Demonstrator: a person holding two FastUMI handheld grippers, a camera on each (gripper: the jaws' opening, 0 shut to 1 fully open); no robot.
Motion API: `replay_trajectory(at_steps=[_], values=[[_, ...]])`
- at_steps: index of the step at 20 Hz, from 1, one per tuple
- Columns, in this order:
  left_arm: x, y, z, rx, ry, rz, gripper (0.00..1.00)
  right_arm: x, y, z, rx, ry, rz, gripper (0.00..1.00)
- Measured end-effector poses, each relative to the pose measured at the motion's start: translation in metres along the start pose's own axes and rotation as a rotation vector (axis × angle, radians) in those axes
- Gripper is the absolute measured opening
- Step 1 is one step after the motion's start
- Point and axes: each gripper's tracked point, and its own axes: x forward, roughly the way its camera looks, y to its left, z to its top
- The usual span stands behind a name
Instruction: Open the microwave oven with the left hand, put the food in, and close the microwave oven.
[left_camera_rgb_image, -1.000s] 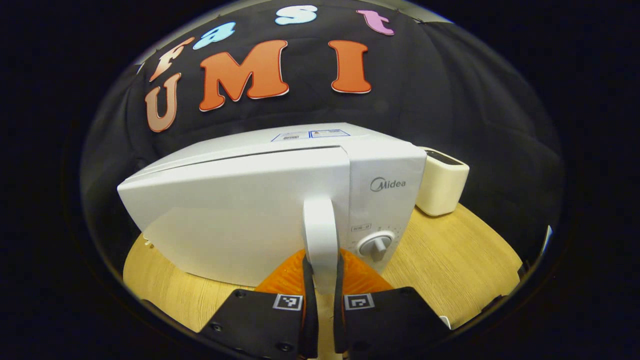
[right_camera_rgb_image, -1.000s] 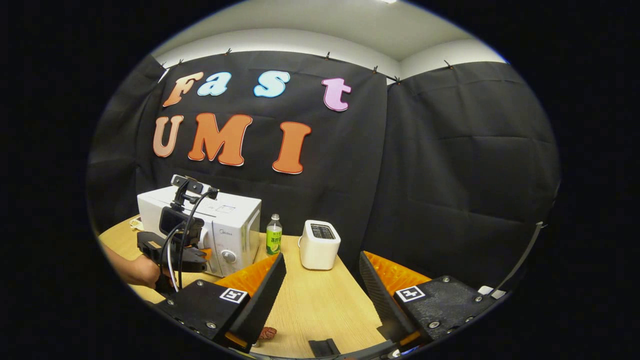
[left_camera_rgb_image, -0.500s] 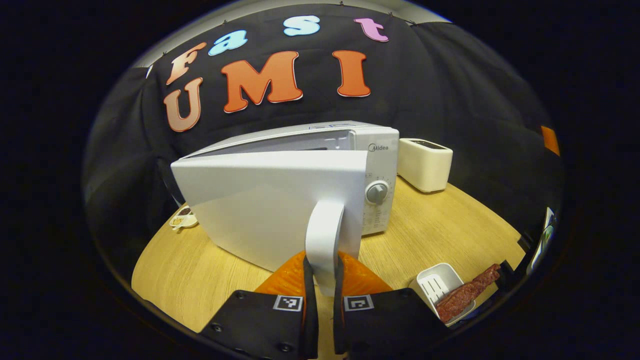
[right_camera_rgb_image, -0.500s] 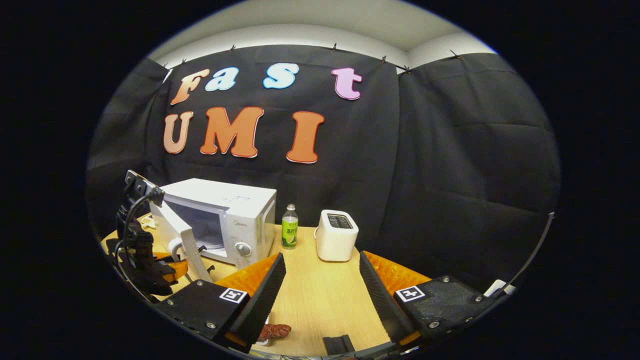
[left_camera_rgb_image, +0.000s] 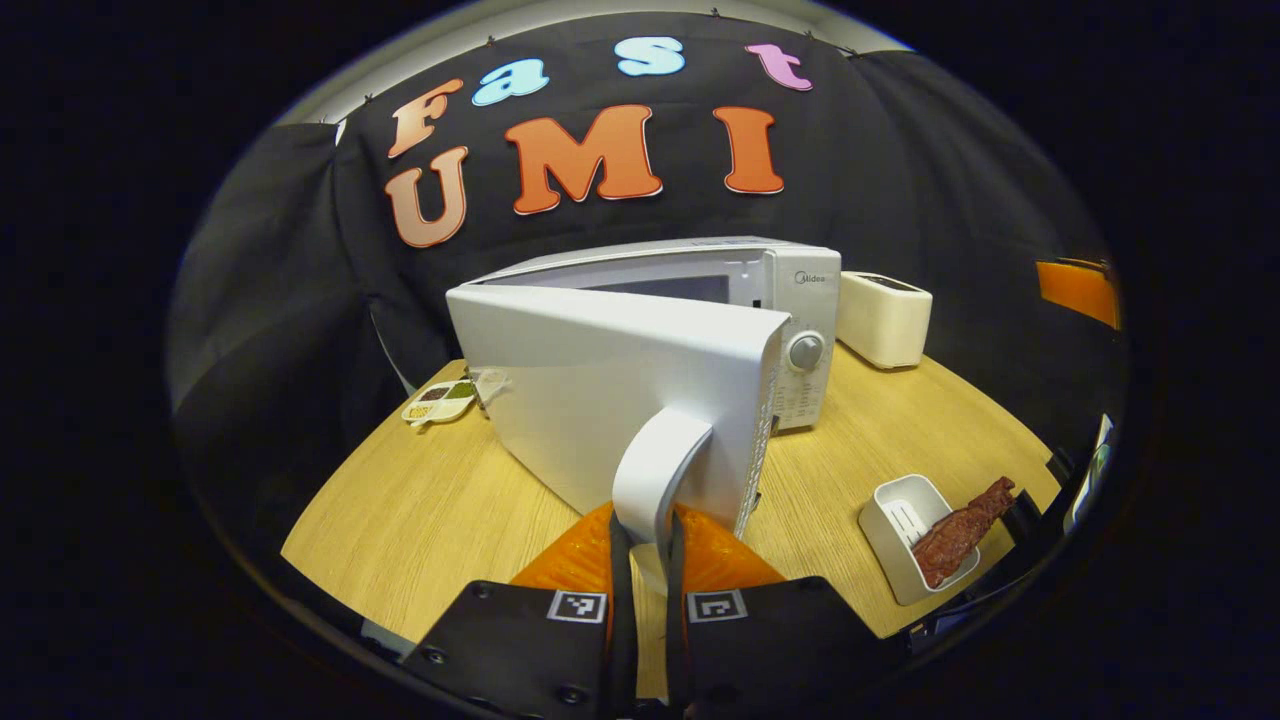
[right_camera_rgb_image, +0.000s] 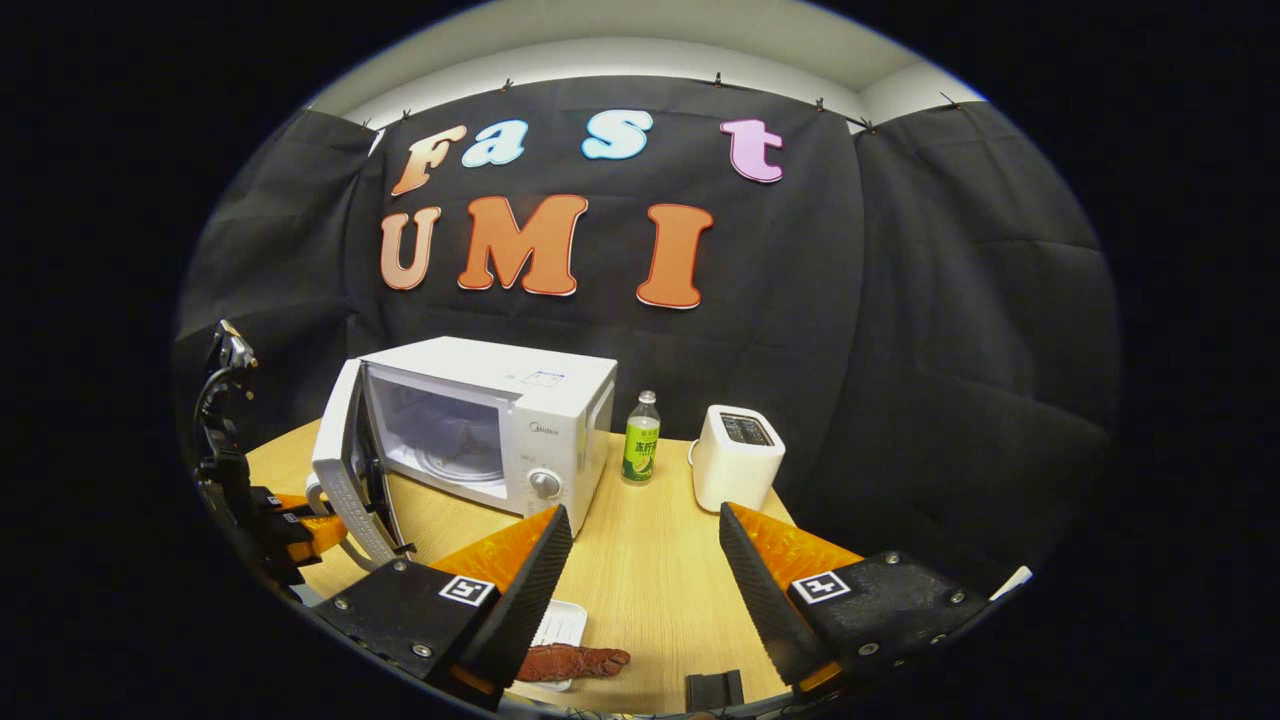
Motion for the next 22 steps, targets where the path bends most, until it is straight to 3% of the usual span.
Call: replay_trajectory(at_steps=[2, 3, 5, 6, 8, 12, 22], values=[[-0.006, 0.014, -0.006, 0.0, 0.006, 0.018, 0.16, 0.004, 0.01, -0.005, 0.001, 0.014, 0.014, 0.92], [-0.009, 0.021, -0.008, -0.005, 0.012, 0.023, 0.11, 0.006, 0.015, -0.005, 0.005, 0.019, 0.019, 0.92], [-0.017, 0.035, -0.013, -0.004, 0.019, 0.032, 0.15, 0.007, 0.023, -0.005, 0.009, 0.022, 0.021, 0.92], [-0.021, 0.043, -0.016, 0.0, 0.023, 0.037, 0.1, 0.008, 0.027, -0.006, 0.007, 0.025, 0.019, 0.93], [-0.025, 0.058, -0.021, 0.0, 0.031, 0.042, 0.15, 0.01, 0.034, -0.006, 0.006, 0.029, 0.013, 0.93], [-0.034, 0.085, -0.03, -0.011, 0.039, 0.039, 0.14, 0.011, 0.045, -0.012, -0.002, 0.046, -0.005, 0.93], [-0.041, 0.129, -0.043, 0.01, 0.064, -0.039, 0.14, 0.006, 0.057, -0.029, 0.004, 0.107, -0.056, 0.93]])
